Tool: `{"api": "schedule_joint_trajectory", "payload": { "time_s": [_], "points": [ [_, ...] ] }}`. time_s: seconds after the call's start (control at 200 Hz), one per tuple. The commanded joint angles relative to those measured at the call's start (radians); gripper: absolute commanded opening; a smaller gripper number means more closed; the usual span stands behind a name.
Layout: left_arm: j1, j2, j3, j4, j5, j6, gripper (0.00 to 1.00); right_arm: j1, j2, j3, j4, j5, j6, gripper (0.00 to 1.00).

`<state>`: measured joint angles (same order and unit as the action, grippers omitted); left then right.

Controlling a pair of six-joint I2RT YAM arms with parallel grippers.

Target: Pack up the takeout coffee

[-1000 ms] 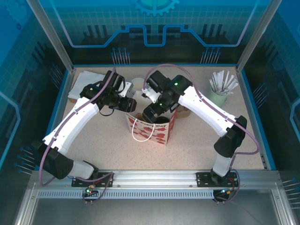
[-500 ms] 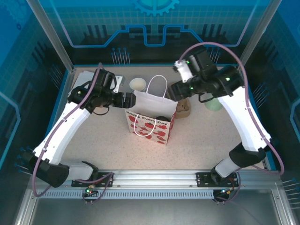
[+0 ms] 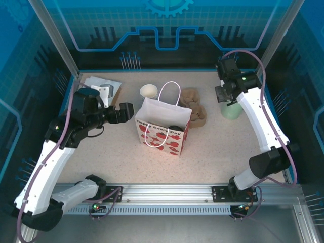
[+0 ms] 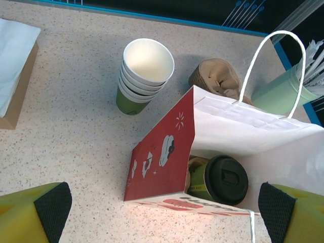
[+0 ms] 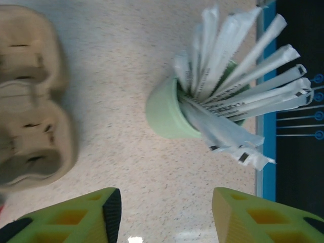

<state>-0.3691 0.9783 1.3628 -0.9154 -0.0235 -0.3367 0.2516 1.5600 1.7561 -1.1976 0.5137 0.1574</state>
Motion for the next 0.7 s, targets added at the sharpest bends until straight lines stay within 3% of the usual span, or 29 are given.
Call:
{"api": "schedule_joint_trajectory", "payload": {
  "time_s": [0.0,0.29,0.69],
  "points": [
    [0.009,-0.028,-0.034,0.019,-0.023,-0.031,0.99,-0.069,-0.008,-0.033,0.114,0.018,0.010,0.50],
    [0.009,-0.014,-0.042,0.022,-0.022,-0.031,0.99,-0.198,0.019,-0.126,0.209,-0.107,0.025,0.44],
    [0.009,0.002,-0.039,0.023,-0.011,-0.033,0.99,-0.235,0.075,-0.153,0.255,-0.158,0.000,0.38]
  ]
}}
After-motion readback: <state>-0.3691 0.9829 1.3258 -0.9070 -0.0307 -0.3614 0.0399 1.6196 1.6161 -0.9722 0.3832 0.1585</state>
